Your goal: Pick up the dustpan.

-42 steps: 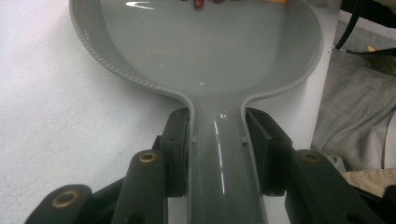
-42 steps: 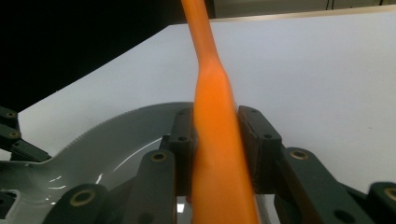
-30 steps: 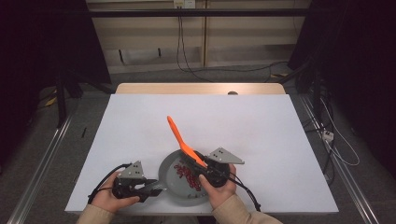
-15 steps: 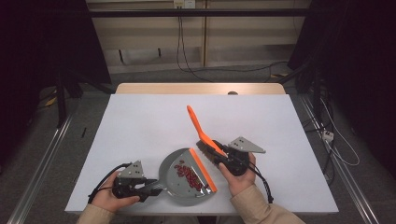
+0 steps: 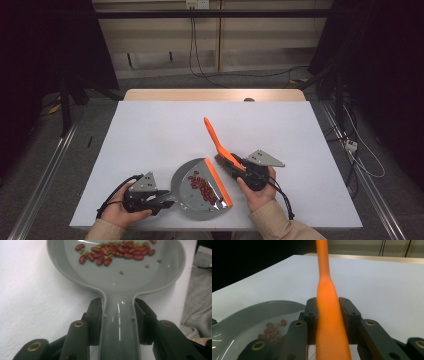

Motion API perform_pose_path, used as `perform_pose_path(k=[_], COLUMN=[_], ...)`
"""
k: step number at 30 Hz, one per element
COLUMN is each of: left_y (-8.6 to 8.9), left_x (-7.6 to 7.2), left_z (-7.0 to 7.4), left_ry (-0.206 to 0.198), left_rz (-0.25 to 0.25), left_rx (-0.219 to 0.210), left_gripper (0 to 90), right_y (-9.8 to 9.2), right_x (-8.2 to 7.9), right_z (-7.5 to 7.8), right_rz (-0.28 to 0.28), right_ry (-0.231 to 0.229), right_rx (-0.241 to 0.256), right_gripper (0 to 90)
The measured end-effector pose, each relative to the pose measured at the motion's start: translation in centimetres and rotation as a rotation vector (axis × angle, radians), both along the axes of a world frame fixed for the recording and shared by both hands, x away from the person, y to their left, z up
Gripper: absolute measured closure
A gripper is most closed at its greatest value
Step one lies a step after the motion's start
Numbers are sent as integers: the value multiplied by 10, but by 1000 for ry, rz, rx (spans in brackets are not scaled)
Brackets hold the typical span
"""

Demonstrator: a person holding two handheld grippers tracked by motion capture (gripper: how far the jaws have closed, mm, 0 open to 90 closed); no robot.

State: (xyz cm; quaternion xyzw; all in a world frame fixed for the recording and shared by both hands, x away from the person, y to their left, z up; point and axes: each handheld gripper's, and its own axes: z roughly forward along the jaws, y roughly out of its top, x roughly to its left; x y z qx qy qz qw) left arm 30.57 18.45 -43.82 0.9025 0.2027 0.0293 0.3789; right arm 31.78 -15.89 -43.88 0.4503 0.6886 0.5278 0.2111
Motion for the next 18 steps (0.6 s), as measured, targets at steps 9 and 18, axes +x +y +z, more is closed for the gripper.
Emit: perform_pose_path(k=[9, 18], left_y=[-5, -7], left_x=[-1, 2], left_z=[-4, -5], left_ry=[-7, -49], left_rz=[14, 28], left_rx=[-2, -52], left_gripper=[623, 628], right_y=[-5, -16], right_x=[0, 2], right_z=[2, 7], right_rz=[-11, -27], right_ry=[0, -13], right_rx=[-2, 14], right_gripper=[707, 708])
